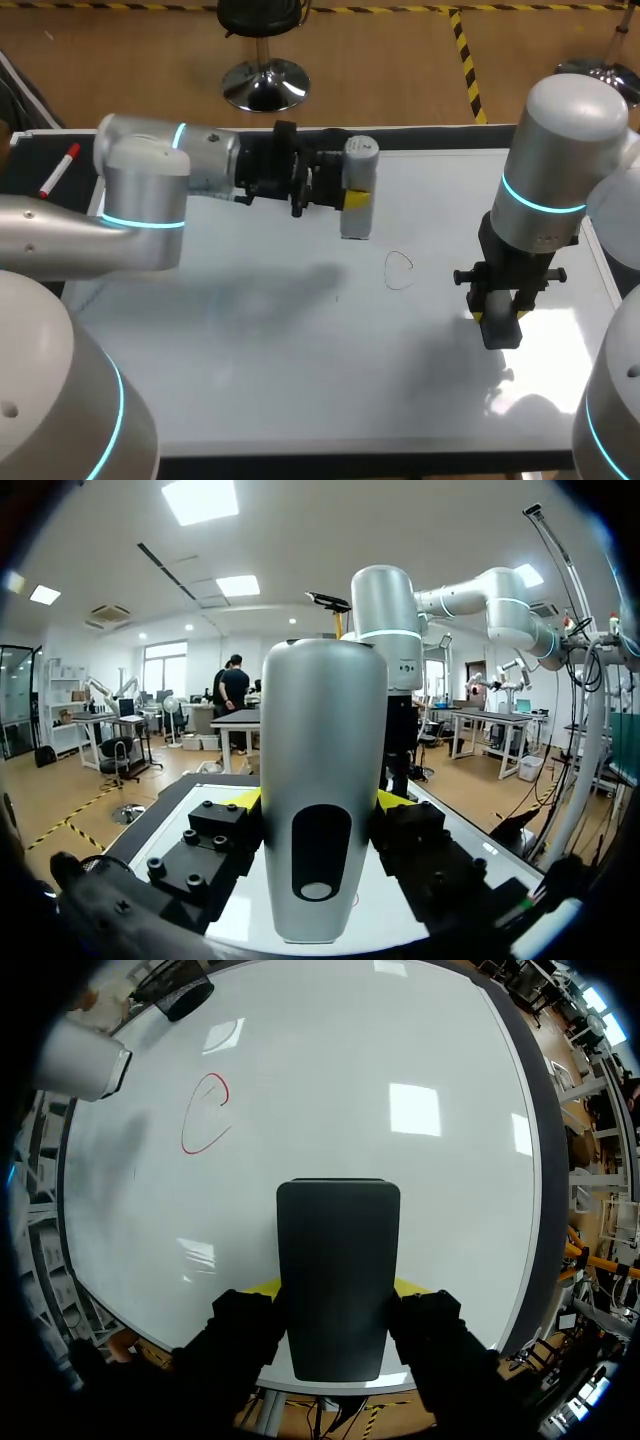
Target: Pick up the inspection probe, press it on each red-marked spot on the whiteboard one by one, put down the probe, pick up the eraser, and wipe off all the red marks.
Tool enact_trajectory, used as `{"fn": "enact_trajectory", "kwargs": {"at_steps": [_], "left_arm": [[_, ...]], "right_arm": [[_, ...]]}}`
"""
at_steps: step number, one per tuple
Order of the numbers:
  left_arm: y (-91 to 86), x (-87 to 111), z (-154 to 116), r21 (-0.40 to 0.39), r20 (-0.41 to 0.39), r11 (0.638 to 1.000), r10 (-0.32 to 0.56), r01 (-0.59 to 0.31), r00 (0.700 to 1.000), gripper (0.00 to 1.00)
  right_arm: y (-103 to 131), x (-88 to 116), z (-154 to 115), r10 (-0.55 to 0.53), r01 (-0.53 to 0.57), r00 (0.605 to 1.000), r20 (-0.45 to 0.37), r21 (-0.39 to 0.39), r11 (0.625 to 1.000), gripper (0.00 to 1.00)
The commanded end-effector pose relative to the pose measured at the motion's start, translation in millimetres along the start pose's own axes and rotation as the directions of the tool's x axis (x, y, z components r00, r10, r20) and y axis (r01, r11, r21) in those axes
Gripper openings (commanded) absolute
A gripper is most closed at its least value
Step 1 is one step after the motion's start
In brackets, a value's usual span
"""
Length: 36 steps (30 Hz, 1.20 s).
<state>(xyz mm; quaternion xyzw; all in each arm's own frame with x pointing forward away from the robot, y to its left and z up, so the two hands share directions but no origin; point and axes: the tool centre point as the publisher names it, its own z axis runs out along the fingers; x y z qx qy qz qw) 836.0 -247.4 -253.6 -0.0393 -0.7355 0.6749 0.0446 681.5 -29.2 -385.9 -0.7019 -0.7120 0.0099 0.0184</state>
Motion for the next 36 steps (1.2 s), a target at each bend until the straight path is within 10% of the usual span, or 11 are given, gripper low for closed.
{"fn": "enact_trajectory", "kwargs": {"at_steps": [1,36], "left_arm": [[-6.5,4.9,-18,-0.007,-0.002,1.0,0.008,-0.008,1.0,0.0],[9.1,21.5,-127,0.033,0.091,0.999,0.005,-0.008,0.996,0.0]], "right_arm": [[-1,-1,-1,-0.001,0.001,1.0,-0.002,-0.002,1.0,0.0],[-1,-1,-1,-0.001,0.001,1.0,-0.002,-0.002,1.0,0.0]]}}
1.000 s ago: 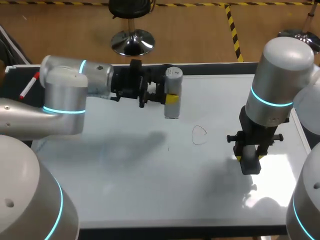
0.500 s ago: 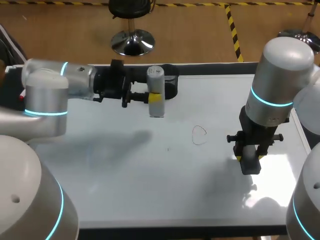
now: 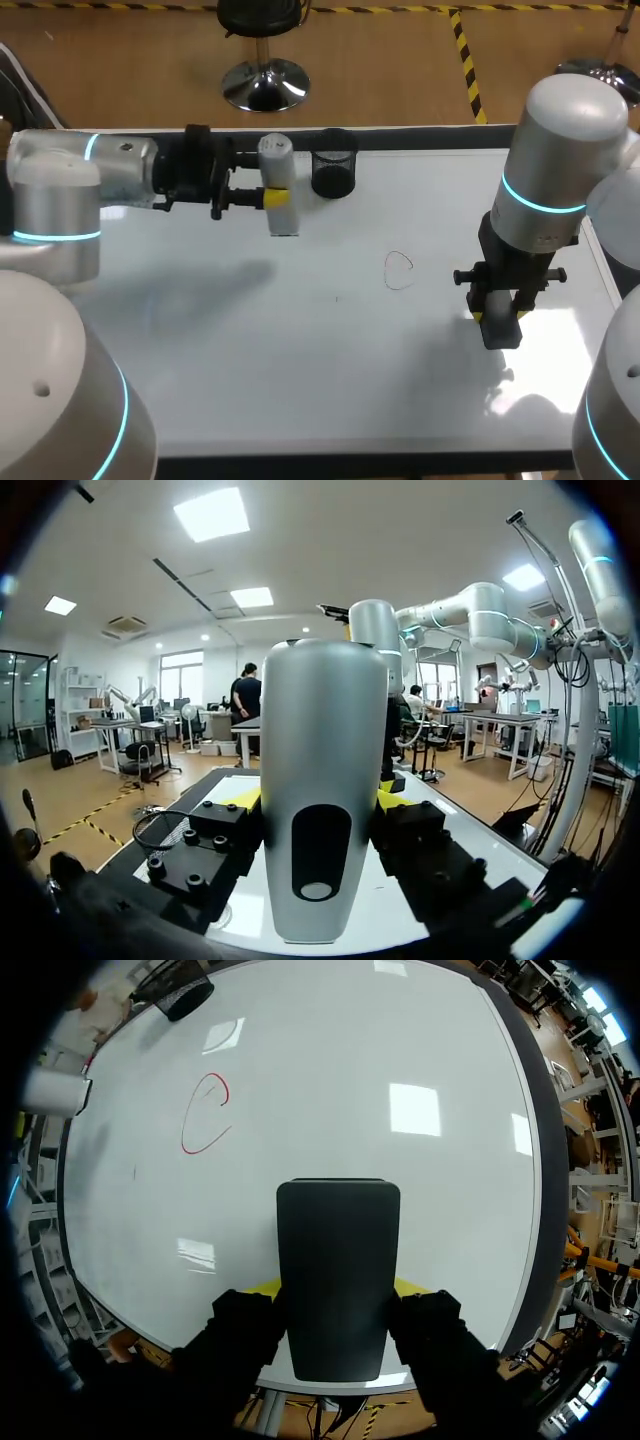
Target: Pick up the inspection probe, press it on each red-marked spot on the whiteboard one by one, put down the probe, pick up the eraser, and wipe off all the red marks.
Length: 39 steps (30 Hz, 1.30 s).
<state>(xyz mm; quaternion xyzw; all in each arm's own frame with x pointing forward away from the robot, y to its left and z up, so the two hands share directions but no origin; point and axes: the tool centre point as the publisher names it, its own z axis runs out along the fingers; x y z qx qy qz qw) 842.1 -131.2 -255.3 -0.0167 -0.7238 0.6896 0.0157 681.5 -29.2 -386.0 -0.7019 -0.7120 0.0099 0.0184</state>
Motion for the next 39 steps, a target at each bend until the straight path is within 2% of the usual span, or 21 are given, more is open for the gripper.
{"fn": "enact_trajectory", "kwargs": {"at_steps": [1,16,39], "left_arm": [[-3.1,14.7,-16,-0.002,0.026,1.0,-0.002,0.002,1.0,0.0],[-4.8,32.6,-55,0.012,0.047,1.0,0.002,-0.002,0.999,0.0],[-4.8,32.6,-55,0.012,0.047,1.0,0.002,-0.002,0.999,0.0]], "right_arm": [[-1,-1,-1,-0.001,0.001,1.0,-0.002,-0.002,1.0,0.0],[-1,-1,-1,-0.001,0.001,1.0,-0.002,-0.002,1.0,0.0],[-1,-1,-1,-0.001,0.001,1.0,-0.002,-0.002,1.0,0.0]]}}
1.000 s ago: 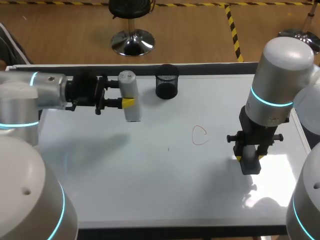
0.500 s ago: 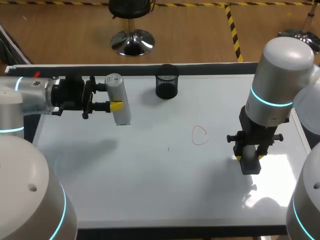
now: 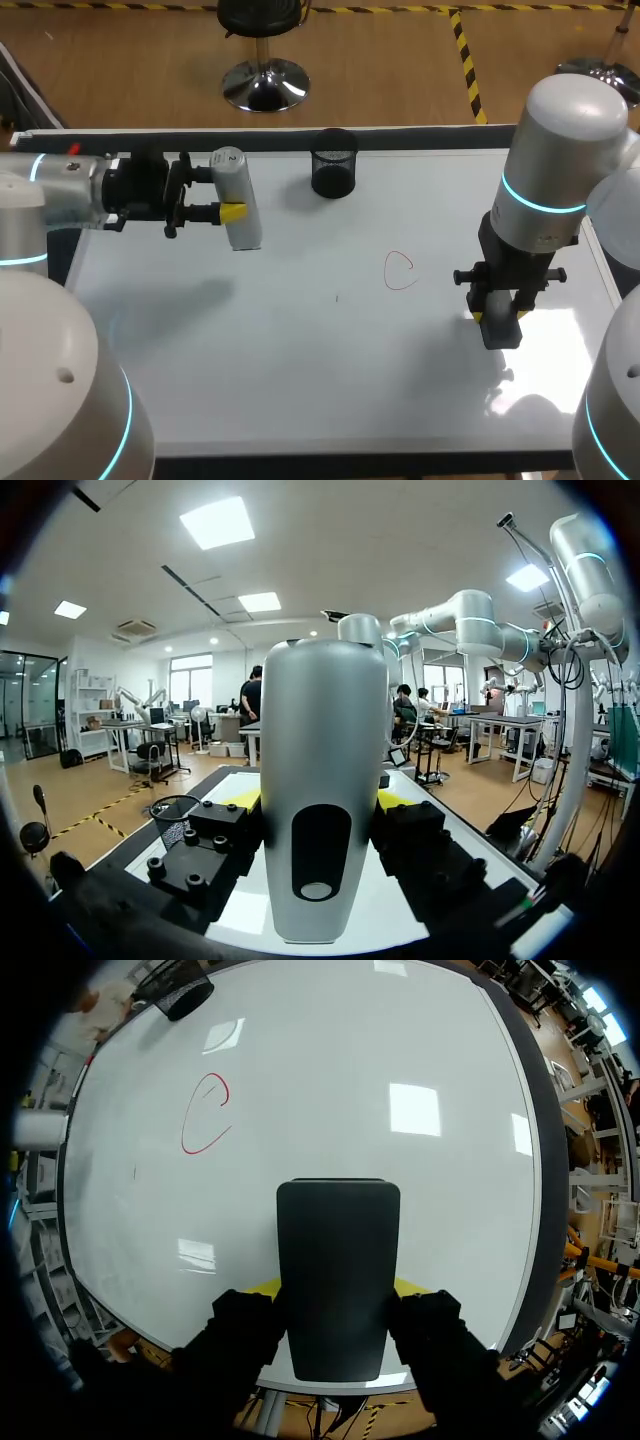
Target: Pick up the inspection probe, press it on each red-marked spot on the whiteboard one by one, put down the probe, pick up the eraser, and wipe off all the red marks.
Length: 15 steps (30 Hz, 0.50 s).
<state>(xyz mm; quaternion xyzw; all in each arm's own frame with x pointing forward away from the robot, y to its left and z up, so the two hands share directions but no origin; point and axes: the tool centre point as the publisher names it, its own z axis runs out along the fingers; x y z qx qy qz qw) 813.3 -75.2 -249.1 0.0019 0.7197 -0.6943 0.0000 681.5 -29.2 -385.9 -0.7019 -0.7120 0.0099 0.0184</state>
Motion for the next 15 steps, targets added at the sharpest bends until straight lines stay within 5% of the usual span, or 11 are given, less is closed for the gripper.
{"fn": "enact_trajectory", "kwargs": {"at_steps": [1,15], "left_arm": [[-1.3,1.2,0,0.0,0.004,1.0,0.002,-0.002,1.0,0.0],[-1.3,1.2,0,0.0,0.004,1.0,0.002,-0.002,1.0,0.0]], "right_arm": [[-1,-1,-1,-0.001,0.001,1.0,-0.002,-0.002,1.0,0.0],[24,14,-15,-0.031,0.031,1.0,0.002,0.018,0.999,0.0]]}}
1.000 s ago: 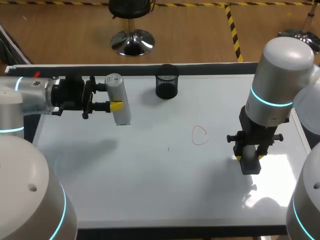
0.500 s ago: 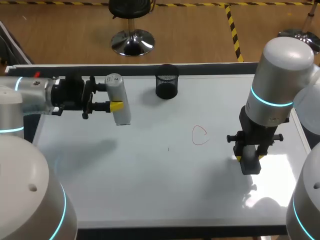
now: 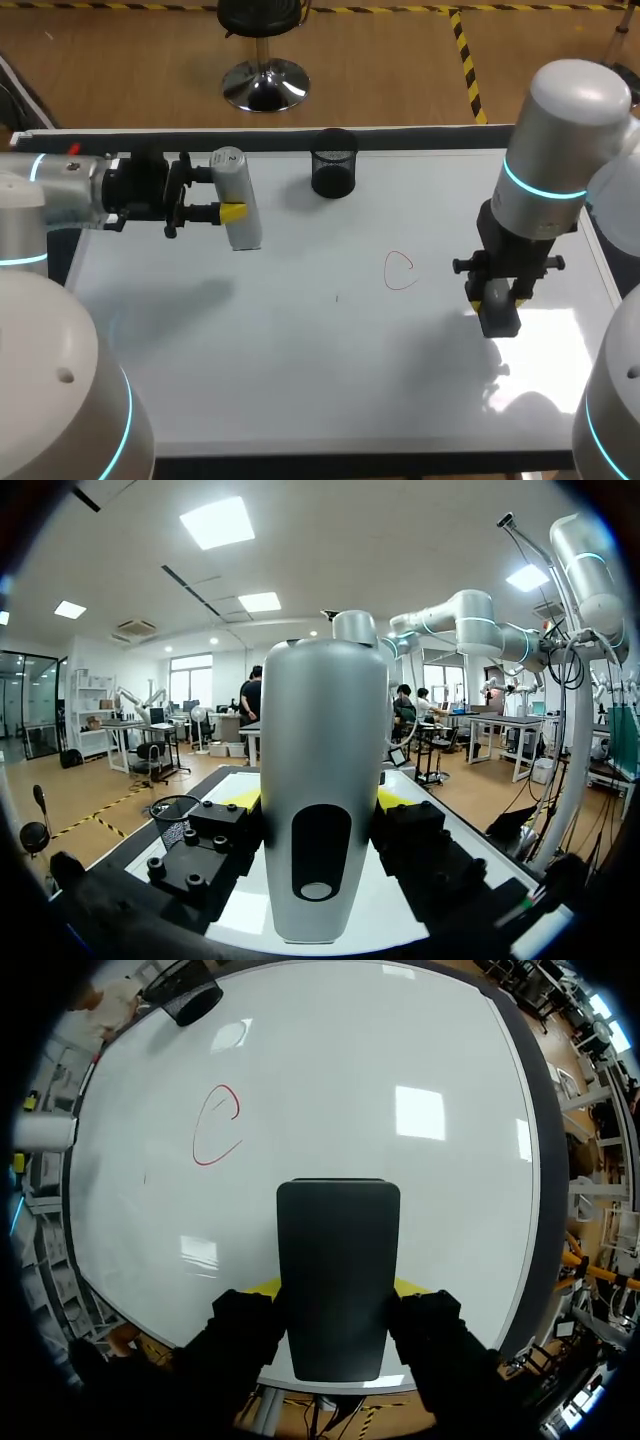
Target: Pick up the inspection probe, press it on each red-marked spot on the whiteboard one by one, put down the probe, pick up the eraser, and wipe off all the red marks.
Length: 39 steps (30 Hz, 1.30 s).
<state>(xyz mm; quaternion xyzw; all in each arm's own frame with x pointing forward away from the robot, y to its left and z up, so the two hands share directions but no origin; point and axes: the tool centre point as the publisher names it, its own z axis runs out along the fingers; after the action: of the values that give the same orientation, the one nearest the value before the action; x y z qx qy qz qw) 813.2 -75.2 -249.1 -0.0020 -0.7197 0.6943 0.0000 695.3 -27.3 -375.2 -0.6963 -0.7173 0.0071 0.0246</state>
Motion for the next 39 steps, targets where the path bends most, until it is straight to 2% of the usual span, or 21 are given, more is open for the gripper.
{"fn": "enact_trajectory", "kwargs": {"at_steps": [1,9,16,19,29,30,34,39], "left_arm": [[-1.3,1.2,0,0.0,0.004,1.0,0.002,-0.002,1.0,0.0],[-1.3,1.2,0,0.0,0.004,1.0,0.002,-0.002,1.0,0.0],[-1.3,1.2,0,0.0,0.004,1.0,0.002,-0.002,1.0,0.0],[-1.3,1.2,0,0.0,0.004,1.0,0.002,-0.002,1.0,0.0],[-1.3,1.2,0,0.0,0.004,1.0,0.002,-0.002,1.0,0.0],[-1.3,1.2,0,0.0,0.004,1.0,0.002,-0.002,1.0,0.0],[-1.3,1.2,0,0.0,0.004,1.0,0.002,-0.002,1.0,0.0],[-1.3,1.2,0,0.0,0.004,1.0,0.002,-0.002,1.0,0.0]], "right_arm": [[13,14,-4,-0.003,0.002,1.0,0.017,0.018,1.0,0.0],[25,38,-12,0.018,-0.019,0.998,0.067,0.011,1.0,0.0],[34,61,-18,0.012,-0.013,0.999,0.048,0.031,0.999,0.0],[36,73,-16,-0.009,0.009,1.0,0.019,0.021,1.0,0.0],[46,114,-12,-0.022,0.021,1.0,0.014,0.06,0.998,0.0],[47,118,-10,-0.027,0.025,0.999,0.036,0.065,0.998,0.0],[50,135,-6,-0.051,0.05,0.998,0.042,0.023,0.998,0.0],[59,154,4,-0.095,0.094,0.995,0.03,0.036,0.995,0.0]]}}
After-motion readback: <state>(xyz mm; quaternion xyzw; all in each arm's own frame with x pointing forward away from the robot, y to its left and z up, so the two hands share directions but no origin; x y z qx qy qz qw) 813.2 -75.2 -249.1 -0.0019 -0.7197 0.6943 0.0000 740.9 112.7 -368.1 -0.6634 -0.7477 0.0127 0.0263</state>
